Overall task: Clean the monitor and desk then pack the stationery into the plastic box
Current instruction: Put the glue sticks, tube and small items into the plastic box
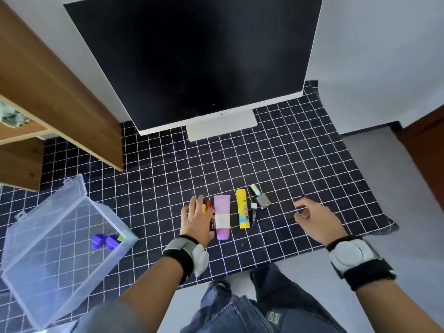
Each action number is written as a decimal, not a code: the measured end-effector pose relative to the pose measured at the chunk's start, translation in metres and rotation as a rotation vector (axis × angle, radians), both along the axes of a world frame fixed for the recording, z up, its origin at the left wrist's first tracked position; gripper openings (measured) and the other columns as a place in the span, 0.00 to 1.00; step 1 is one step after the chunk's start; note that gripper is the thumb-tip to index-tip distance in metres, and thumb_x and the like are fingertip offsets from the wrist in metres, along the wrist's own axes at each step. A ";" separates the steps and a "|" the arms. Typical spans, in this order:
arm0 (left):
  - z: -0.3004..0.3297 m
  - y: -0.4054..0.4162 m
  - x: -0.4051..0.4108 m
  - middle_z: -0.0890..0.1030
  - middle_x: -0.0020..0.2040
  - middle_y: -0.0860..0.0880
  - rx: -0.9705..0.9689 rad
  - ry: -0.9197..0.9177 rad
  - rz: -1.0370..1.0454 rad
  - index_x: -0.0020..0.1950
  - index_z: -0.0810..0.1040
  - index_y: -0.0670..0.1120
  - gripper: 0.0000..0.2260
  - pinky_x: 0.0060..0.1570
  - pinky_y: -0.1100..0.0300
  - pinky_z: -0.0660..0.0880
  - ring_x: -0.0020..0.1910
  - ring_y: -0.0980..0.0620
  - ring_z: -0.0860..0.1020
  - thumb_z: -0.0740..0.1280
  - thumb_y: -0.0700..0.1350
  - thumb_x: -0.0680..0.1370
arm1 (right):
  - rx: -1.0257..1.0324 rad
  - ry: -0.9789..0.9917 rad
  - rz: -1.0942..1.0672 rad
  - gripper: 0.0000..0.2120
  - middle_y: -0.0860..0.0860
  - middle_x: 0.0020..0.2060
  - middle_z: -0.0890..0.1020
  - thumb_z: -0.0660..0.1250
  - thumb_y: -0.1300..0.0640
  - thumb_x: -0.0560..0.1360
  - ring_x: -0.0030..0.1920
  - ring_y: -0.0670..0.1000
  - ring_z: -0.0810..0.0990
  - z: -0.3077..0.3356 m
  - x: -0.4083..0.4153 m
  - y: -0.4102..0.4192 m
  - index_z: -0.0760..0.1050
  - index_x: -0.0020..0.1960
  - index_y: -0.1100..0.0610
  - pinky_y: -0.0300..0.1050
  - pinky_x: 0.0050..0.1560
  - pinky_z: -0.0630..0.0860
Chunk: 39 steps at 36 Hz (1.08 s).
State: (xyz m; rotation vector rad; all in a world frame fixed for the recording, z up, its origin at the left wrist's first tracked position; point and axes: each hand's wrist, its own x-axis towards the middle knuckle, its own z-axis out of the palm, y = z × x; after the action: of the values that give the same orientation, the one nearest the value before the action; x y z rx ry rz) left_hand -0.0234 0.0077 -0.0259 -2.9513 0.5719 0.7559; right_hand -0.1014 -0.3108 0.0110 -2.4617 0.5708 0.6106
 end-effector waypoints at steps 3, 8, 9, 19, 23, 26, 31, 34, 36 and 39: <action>-0.004 0.000 0.003 0.52 0.80 0.44 0.002 -0.008 -0.023 0.72 0.68 0.56 0.28 0.76 0.43 0.49 0.80 0.41 0.47 0.71 0.56 0.74 | -0.009 -0.001 -0.013 0.14 0.43 0.43 0.80 0.64 0.52 0.78 0.41 0.43 0.80 -0.001 -0.002 -0.007 0.73 0.63 0.44 0.49 0.48 0.81; -0.007 0.000 0.005 0.54 0.80 0.45 -0.007 -0.025 -0.054 0.70 0.70 0.55 0.27 0.76 0.43 0.49 0.80 0.41 0.49 0.72 0.56 0.73 | -0.042 0.027 -0.070 0.15 0.44 0.41 0.80 0.64 0.52 0.77 0.39 0.45 0.80 -0.005 -0.002 -0.017 0.71 0.64 0.45 0.48 0.46 0.81; -0.007 0.000 0.005 0.56 0.79 0.45 0.000 -0.037 -0.064 0.69 0.72 0.55 0.27 0.75 0.42 0.51 0.80 0.41 0.51 0.73 0.57 0.72 | -0.050 0.035 -0.096 0.16 0.44 0.40 0.80 0.65 0.52 0.76 0.39 0.46 0.81 -0.007 -0.002 -0.020 0.70 0.64 0.46 0.49 0.47 0.80; 0.001 0.001 0.002 0.75 0.67 0.45 -0.085 -0.203 -0.018 0.57 0.81 0.51 0.26 0.67 0.38 0.66 0.71 0.40 0.69 0.78 0.61 0.64 | -0.118 0.049 -0.162 0.29 0.47 0.35 0.81 0.69 0.41 0.72 0.36 0.48 0.80 -0.026 0.010 -0.032 0.65 0.69 0.48 0.44 0.37 0.77; 0.010 -0.002 0.000 0.76 0.63 0.52 -0.220 -0.189 0.022 0.63 0.77 0.53 0.24 0.69 0.46 0.62 0.67 0.47 0.70 0.72 0.60 0.71 | -0.159 0.066 -0.116 0.34 0.49 0.47 0.80 0.70 0.39 0.71 0.43 0.53 0.81 -0.035 0.019 -0.029 0.62 0.70 0.50 0.53 0.46 0.80; 0.021 -0.008 -0.001 0.76 0.60 0.55 -0.246 -0.131 0.033 0.66 0.73 0.55 0.23 0.68 0.52 0.60 0.64 0.50 0.71 0.69 0.59 0.74 | -0.197 0.097 -0.098 0.35 0.52 0.57 0.78 0.70 0.39 0.71 0.50 0.56 0.80 -0.039 0.024 -0.027 0.61 0.72 0.49 0.53 0.49 0.80; 0.033 -0.015 -0.002 0.80 0.51 0.56 -0.313 -0.023 0.131 0.66 0.70 0.56 0.21 0.63 0.54 0.64 0.55 0.52 0.75 0.69 0.58 0.75 | -0.214 0.073 -0.118 0.31 0.53 0.58 0.77 0.71 0.42 0.71 0.50 0.56 0.80 -0.049 0.028 -0.023 0.66 0.69 0.50 0.52 0.48 0.80; 0.032 -0.016 -0.004 0.80 0.46 0.58 -0.412 0.063 0.192 0.65 0.69 0.57 0.21 0.58 0.56 0.72 0.48 0.54 0.78 0.70 0.56 0.75 | -0.210 0.035 -0.141 0.24 0.52 0.53 0.78 0.71 0.46 0.72 0.47 0.56 0.80 -0.053 0.028 -0.023 0.71 0.64 0.52 0.51 0.45 0.80; 0.033 -0.019 -0.006 0.80 0.43 0.57 -0.533 0.185 0.280 0.63 0.69 0.58 0.20 0.49 0.61 0.77 0.43 0.57 0.79 0.72 0.54 0.75 | -0.199 0.019 -0.146 0.21 0.52 0.49 0.79 0.71 0.47 0.72 0.45 0.56 0.80 -0.054 0.029 -0.022 0.72 0.61 0.53 0.51 0.44 0.80; 0.042 -0.028 -0.006 0.84 0.42 0.51 -0.732 0.397 0.500 0.60 0.71 0.57 0.17 0.42 0.69 0.76 0.42 0.57 0.81 0.74 0.51 0.75 | -0.166 0.013 -0.151 0.22 0.50 0.45 0.79 0.71 0.46 0.70 0.43 0.54 0.80 -0.055 0.028 -0.023 0.73 0.61 0.52 0.51 0.43 0.80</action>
State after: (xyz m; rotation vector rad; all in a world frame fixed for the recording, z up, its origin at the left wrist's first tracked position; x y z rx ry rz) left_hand -0.0296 -0.0198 0.0161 -3.7021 0.1061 1.4748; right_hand -0.0737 -0.3341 -0.0443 -2.5400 0.8339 0.5379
